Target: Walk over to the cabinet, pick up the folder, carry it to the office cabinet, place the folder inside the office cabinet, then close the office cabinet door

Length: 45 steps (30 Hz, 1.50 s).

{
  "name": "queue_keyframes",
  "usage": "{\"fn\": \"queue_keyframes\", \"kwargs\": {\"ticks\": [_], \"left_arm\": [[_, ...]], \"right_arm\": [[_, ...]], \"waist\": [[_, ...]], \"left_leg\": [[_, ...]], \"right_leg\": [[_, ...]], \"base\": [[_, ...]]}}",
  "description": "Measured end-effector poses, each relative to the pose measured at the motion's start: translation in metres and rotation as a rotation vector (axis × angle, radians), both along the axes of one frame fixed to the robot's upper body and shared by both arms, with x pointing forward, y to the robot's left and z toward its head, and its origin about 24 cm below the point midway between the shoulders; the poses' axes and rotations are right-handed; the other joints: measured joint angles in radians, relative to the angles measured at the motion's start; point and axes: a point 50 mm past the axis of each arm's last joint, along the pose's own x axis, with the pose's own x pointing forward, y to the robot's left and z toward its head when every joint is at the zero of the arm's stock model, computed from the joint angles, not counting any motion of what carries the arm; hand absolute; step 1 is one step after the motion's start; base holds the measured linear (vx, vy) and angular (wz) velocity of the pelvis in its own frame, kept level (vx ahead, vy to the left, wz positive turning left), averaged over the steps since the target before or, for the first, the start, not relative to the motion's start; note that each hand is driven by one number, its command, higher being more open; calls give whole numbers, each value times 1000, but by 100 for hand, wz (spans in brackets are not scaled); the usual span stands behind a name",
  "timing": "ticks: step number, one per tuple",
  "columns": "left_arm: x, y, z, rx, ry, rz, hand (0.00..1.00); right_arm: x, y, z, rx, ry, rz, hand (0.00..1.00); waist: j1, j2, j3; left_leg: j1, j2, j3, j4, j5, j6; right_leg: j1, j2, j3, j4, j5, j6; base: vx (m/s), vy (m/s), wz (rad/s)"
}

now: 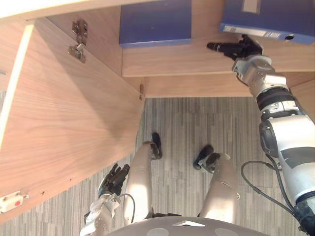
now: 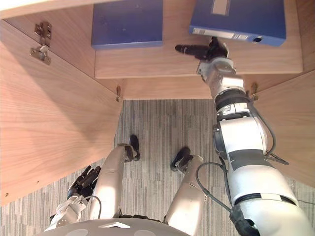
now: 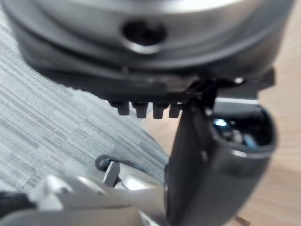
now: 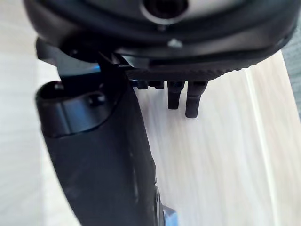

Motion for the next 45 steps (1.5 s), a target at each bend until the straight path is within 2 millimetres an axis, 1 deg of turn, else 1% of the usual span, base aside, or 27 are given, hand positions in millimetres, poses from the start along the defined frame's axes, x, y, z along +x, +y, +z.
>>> {"fn": "queue_keyframes", "kwargs": {"ticks": [1,4,7,9,13,17,19,22,25,28,30,31,32,34,36,37,38,40,41,42,43,44,45], "left_arm": [[-4,1,-1,-2,7,-7,100],[-10,2,-3,-2,19,-33,100],[-11,1,-4,-1,29,-59,100],[-14,1,-4,-4,37,-62,100],[-16,1,-5,-5,37,-73,100],[-18,1,-4,-4,34,-72,100],[-18,1,-3,-6,30,-71,100],[-22,1,-4,-7,37,-63,100],[-28,1,-3,-13,36,-50,100],[-40,2,-1,-11,39,-41,100],[-42,3,-1,-9,37,-38,100],[-42,3,0,-8,35,-38,100],[-43,3,1,-8,29,-39,100],[-40,2,3,-11,9,-47,100],[-38,2,6,-9,-8,-51,100],[-38,2,7,-9,-16,-54,100],[-37,2,8,-8,-22,-57,100],[-35,2,13,-8,-48,-75,100],[-33,2,14,-8,-57,-88,100],[-32,3,16,-1,-64,-112,100],[-31,4,17,3,-68,-120,100],[-31,5,18,10,-68,-132,100],[-30,6,19,16,-68,-150,100]], "right_arm": [[0,0,-5,-47,33,23,100],[-2,-3,-17,-89,86,45,100],[-3,-5,-22,-118,113,51,100],[-4,-5,-25,-126,126,58,100],[-4,-5,-25,-127,130,65,100],[-4,-8,-23,-156,129,58,100],[-6,-16,-20,-225,136,39,100],[-10,-35,-7,-455,143,-11,100],[-16,-51,3,-563,143,-57,100],[-25,-74,16,-657,148,-128,100],[-30,-84,23,-751,149,-149,100],[-31,-85,23,-777,151,-149,100],[-32,-86,23,-850,171,-136,100],[-33,-85,28,-936,187,-118,100],[-31,-76,29,-1022,179,-81,100],[-31,-69,25,-1099,179,-44,100],[-32,-67,23,-1131,178,-25,100],[-38,-50,14,-1266,161,100,100],[-42,-38,10,-1321,142,177,100],[-49,-16,2,-1378,108,311,100],[-55,-4,-4,-1400,91,390,100],[-66,19,-20,-1424,58,550,100],[-77,38,-36,-1432,36,684,100]], "waist": [[1,-4,-10],[4,-7,-40],[11,-7,-46],[16,-9,-61],[19,-9,-62],[20,-9,-62],[24,-9,-62],[35,-9,-62],[37,-9,-62],[38,-5,-60],[38,0,-56],[38,0,-56],[36,4,-53],[32,15,-35],[26,15,-21],[21,14,-19],[20,14,-18],[14,11,-15],[10,9,-14],[3,2,-8],[1,-2,-4],[-9,-7,3],[-18,-10,5]], "left_leg": [[16,-4,5,-29,11,1],[44,-15,10,-99,39,0],[84,-28,22,-167,66,0],[90,-30,27,-196,79,0],[117,-31,40,-232,89,2],[118,-32,43,-245,93,3],[119,-34,43,-260,102,4],[119,-41,46,-310,133,3],[118,-45,50,-337,148,1],[116,-45,57,-357,156,-3],[113,-44,64,-368,159,-5],[113,-44,67,-371,160,-6],[111,-42,72,-374,160,-6],[111,-39,76,-375,160,-6],[112,-36,86,-380,161,-7],[115,-34,90,-386,162,-9],[116,-34,90,-387,162,-9],[120,-31,95,-391,162,-9],[124,-30,100,-394,161,-11],[136,-29,110,-402,159,-14],[142,-27,115,-404,157,-16],[154,-23,118,-404,152,-22],[163,-20,119,-404,147,-25]], "right_leg": [[14,3,-5,-27,10,2],[39,16,-20,-92,37,7],[68,21,-27,-146,60,11],[71,30,-30,-178,75,14],[88,41,-30,-219,95,18],[90,45,-31,-235,103,21],[90,48,-37,-248,109,22],[78,51,-44,-270,120,21],[66,51,-45,-275,121,20],[49,54,-44,-278,122,18],[37,56,-40,-280,123,18],[33,56,-38,-281,123,18],[27,57,-36,-281,123,18],[24,59,-35,-281,123,18],[14,63,-23,-280,123,17],[12,67,-20,-283,124,16],[12,68,-20,-283,124,16],[12,71,-18,-286,124,15],[12,73,-14,-289,124,15],[15,77,-6,-295,124,15],[18,81,-1,-300,125,15],[31,88,1,-308,126,15],[44,92,-1,-317,126,15]], "base": [[47,9,-2],[59,5,3],[47,0,2],[54,15,-5],[50,21,-7],[5,5,-1],[4,2,3],[6,-5,4],[0,0,0],[26,-30,-5],[25,-21,-7],[35,-24,-10],[19,-12,-9],[31,-25,-9],[29,-33,-12],[27,-33,-9],[30,-34,-8],[25,-28,-7],[34,-34,-14],[27,-27,-19],[41,-35,-22],[52,-30,-16],[62,-26,-10]]}}
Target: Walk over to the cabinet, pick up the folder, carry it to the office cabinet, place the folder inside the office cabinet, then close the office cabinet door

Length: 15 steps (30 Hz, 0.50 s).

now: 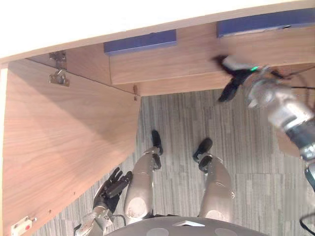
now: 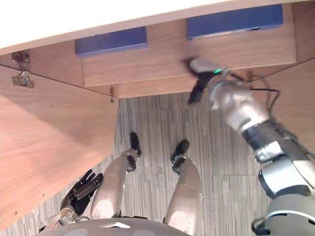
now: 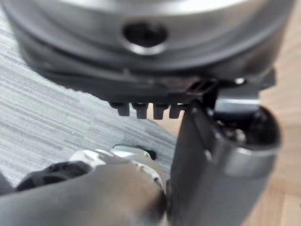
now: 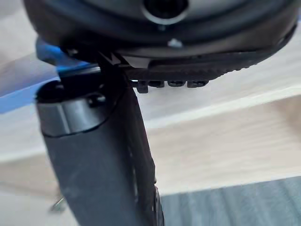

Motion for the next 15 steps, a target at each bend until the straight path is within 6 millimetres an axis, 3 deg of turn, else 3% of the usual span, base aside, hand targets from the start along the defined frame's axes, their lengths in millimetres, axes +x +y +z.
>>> {"fn": "queue_keyframes", "kwargs": {"ticks": [1,6,9,12,15], "left_arm": [[1,0,1,1,-3,-10,100],[7,-3,2,-9,-18,-76,100],[6,-5,-3,-16,15,-93,100],[14,-5,-9,4,34,-116,100],[22,-2,-15,18,65,-92,100]], "right_arm": [[-4,6,-6,-4,34,37,100],[-38,27,-76,-106,458,195,100],[-36,26,-78,-138,525,196,100],[-17,13,-62,-153,457,119,100],[-3,9,-63,-123,369,42,100]], "waist": [[-3,-1,0],[-1,-15,9],[-2,-18,10],[7,-22,7],[9,-58,-25]], "left_leg": [[4,0,0,0,-2,-1],[46,4,-1,-7,-8,-2],[99,4,3,-19,-7,-2],[187,11,15,-20,-10,-5],[246,40,19,-11,-31,-25]], "right_leg": [[6,0,-1,-2,0,1],[66,11,-16,-31,5,7],[115,14,-20,-36,6,8],[200,22,-19,-46,6,8],[264,61,-9,-87,5,7]], "base": [[68,-16,-2],[68,-12,3],[39,-18,-4],[0,-13,-15],[-49,-18,-27]]}}
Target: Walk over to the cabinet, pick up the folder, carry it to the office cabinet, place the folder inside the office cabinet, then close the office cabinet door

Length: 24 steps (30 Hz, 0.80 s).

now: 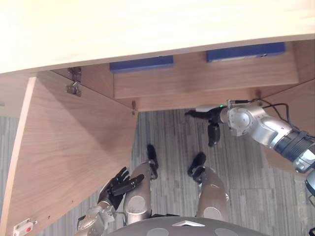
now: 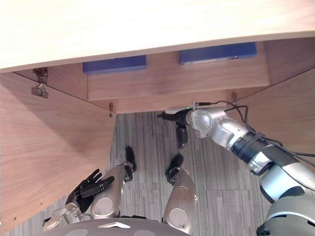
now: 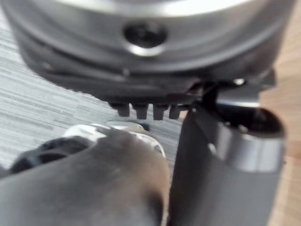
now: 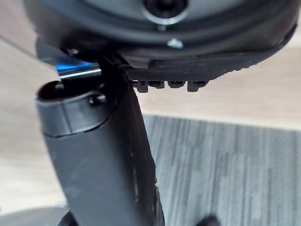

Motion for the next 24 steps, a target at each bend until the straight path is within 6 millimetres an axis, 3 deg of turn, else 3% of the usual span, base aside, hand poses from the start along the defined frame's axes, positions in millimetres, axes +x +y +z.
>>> {"fn": "queue_keyframes", "kwargs": {"ticks": [2,3,4,6,8,10,14,16,20,23,24], "left_arm": [[1,2,-3,23,26,21,100],[-3,4,-5,37,52,34,100],[-7,3,-9,37,75,32,100],[-9,-1,-16,46,121,6,100],[-12,-5,-26,60,184,-17,100],[-16,-6,-32,88,226,-38,100],[-15,-5,-35,165,246,-66,100],[-14,-6,-38,204,271,-55,100],[-22,-9,-43,227,310,-24,100],[-30,-6,-46,254,350,-3,100],[-32,-7,-47,254,361,12,100]], "right_arm": [[1,4,-18,6,-10,-22,100],[-4,7,-36,14,27,-38,100],[-11,5,-57,35,91,-71,100],[-23,-6,-88,130,185,-194,100],[-41,-28,-117,326,239,-426,100],[-51,-41,-132,486,219,-617,100],[-68,-54,-149,792,110,-934,100],[-89,-57,-166,952,29,-1166,100],[-137,-53,-187,1025,-56,-1392,100],[-168,-56,-194,1005,-126,-1520,100],[-177,-62,-194,988,-158,-1562,100]], "waist": [[5,-31,-24],[13,-47,-53],[24,-50,-86],[20,-45,-134],[2,-44,-163],[-25,-49,-179],[-67,-53,-211],[-99,-60,-231],[-120,-84,-266],[-149,-90,-266],[-154,-86,-267]], "left_leg": [[29,18,-17,31,-24,-11],[43,13,-99,41,-37,-20],[68,-3,-219,29,-71,-19],[102,-20,-298,-10,-89,-42],[139,-45,-277,-40,-82,-38],[179,-76,-240,-62,-83,-24],[225,-110,-194,-61,-105,1],[268,-124,-160,-56,-128,10],[324,-128,-83,-41,-180,6],[391,-126,-1,-44,-201,7],[413,-122,35,-50,-205,8]], "right_leg": [[41,39,25,-33,10,-6],[64,61,47,-59,20,-7],[91,91,71,-104,43,-6],[130,116,91,-184,91,5],[183,118,109,-283,156,27],[216,105,160,-362,215,44],[232,83,242,-403,262,56],[247,74,289,-402,269,58],[246,83,388,-402,269,52],[249,97,455,-399,272,28],[250,95,443,-398,268,2]], "base": [[-37,-17,-47],[4,29,-69],[15,55,-74],[37,121,-49],[34,148,-28],[5,182,-55],[-42,202,-59],[-70,140,-57],[-75,101,-81],[-73,89,-91],[-33,84,-98]]}}
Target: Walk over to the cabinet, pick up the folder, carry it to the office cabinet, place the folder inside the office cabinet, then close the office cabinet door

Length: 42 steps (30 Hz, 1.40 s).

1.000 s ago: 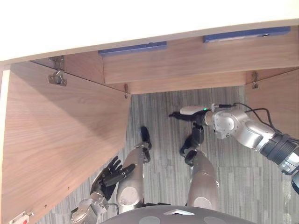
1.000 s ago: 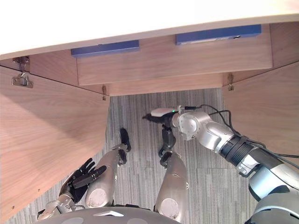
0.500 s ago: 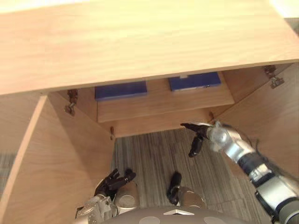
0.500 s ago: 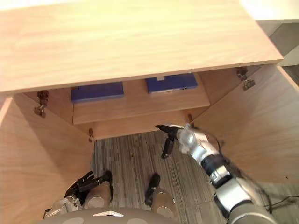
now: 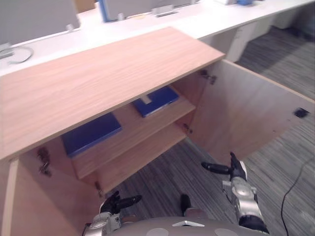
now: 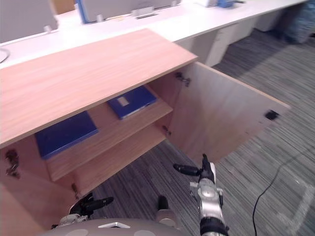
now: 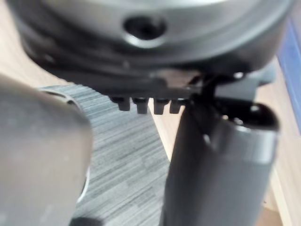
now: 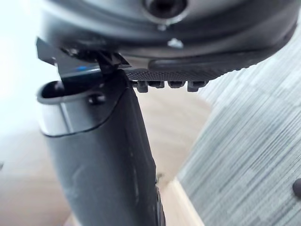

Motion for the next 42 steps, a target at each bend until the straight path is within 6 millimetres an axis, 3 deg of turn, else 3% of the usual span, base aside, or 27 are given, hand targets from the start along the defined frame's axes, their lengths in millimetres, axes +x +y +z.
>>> {"fn": "queue_keyframes", "kwargs": {"ticks": [1,3,4,6,8,12,14,18,22,29,31,37,42], "left_arm": [[-2,-2,-1,-1,9,9,100],[-5,-5,-3,-8,22,28,100],[-6,-5,-3,-7,26,30,100],[-6,-3,-3,1,31,33,100],[-7,-1,-3,7,34,43,100],[-9,-2,-4,7,43,54,100],[-10,-2,-4,7,49,55,100],[-10,0,-4,29,54,64,100],[-13,7,-4,39,54,108,100],[-12,7,-3,17,39,126,100],[-10,7,-3,7,32,119,100],[-11,8,-3,3,27,137,100],[-12,9,-3,-15,20,180,100]], "right_arm": [[-5,-6,2,-20,-2,-39,100],[-5,-12,7,-44,-24,-75,100],[-7,-15,10,-61,-35,-103,100],[-9,-17,12,-62,-55,-166,100],[-11,-23,13,-62,-68,-217,100],[-19,-41,20,-95,-89,-306,100],[-18,-49,24,-112,-104,-330,100],[-3,-64,40,-144,-168,-340,100],[12,-70,53,-139,-251,-323,100],[67,-77,97,-169,-446,-224,100],[96,-76,122,-160,-542,-185,100],[155,-69,178,-70,-727,-128,100],[178,-86,223,-14,-826,-172,100]], "waist": [[-5,11,-1],[-11,33,1],[-12,35,3],[-13,27,3],[-13,27,2],[-13,28,-3],[-10,45,-12],[-9,58,-20],[-6,51,-14],[23,76,-3],[28,97,10],[59,142,35],[59,176,61]], "left_leg": [[24,12,47,-14,5,10],[49,33,104,-21,8,12],[72,40,142,-27,7,12],[91,50,182,-27,2,3],[101,53,200,-27,-5,-14],[96,71,211,-29,-20,-51],[95,77,205,-43,-19,-51],[102,79,203,-84,0,-61],[115,94,160,-100,6,-72],[91,124,98,-114,12,-82],[72,127,74,-114,12,-83],[27,119,47,-104,12,-83],[-10,112,31,-70,13,-82]], "right_leg": [[1,-11,-65,8,-15,-53],[-5,-31,-190,40,-61,-116],[-12,-60,-287,74,-77,-133],[-24,-88,-364,119,-79,-135],[-34,-93,-398,138,-76,-130],[-57,-74,-395,134,-14,-30],[-55,-47,-368,96,10,-4],[-48,-7,-348,26,46,5],[-11,18,-363,-18,51,4],[32,56,-411,-116,81,-9],[25,54,-426,-116,80,-11],[0,47,-440,-116,81,-11],[-21,40,-435,-116,92,-12]], "base": [[-13,65,-100],[28,64,-93],[62,70,-84],[77,12,-64],[99,-32,-40],[95,-70,-24],[90,-52,-34],[52,-16,-21],[30,2,6],[26,10,16],[-8,63,20],[-22,76,12],[-33,80,-1]]}}
